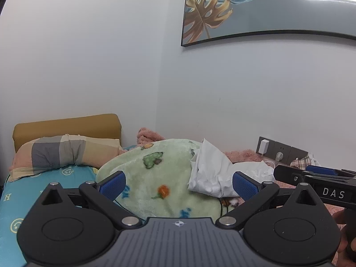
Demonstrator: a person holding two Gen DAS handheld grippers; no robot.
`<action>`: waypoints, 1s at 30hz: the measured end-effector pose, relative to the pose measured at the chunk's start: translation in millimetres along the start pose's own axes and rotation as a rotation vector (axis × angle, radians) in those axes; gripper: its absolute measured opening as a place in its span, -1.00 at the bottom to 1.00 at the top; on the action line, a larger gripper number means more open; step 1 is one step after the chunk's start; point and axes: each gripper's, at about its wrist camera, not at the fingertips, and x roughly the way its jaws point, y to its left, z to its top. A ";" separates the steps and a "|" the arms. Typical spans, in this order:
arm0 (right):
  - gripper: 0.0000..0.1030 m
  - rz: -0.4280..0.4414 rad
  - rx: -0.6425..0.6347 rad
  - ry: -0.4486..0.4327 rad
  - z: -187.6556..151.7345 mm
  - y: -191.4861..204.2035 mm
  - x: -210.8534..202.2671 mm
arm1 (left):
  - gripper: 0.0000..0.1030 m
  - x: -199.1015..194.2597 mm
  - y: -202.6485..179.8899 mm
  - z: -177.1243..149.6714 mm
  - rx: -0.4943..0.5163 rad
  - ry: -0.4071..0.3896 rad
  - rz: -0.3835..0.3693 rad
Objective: Fold clothes
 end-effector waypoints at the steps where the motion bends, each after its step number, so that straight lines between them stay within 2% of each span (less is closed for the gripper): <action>1: 0.64 -0.001 -0.001 0.000 -0.6 0.5 0.0 | 0.99 -0.2 -0.3 -0.6 0.004 -0.003 -0.002; 30: 0.64 -0.019 -0.011 0.002 -3.4 5.8 -1.9 | 0.99 -8.7 -0.1 -1.4 0.031 -0.020 0.015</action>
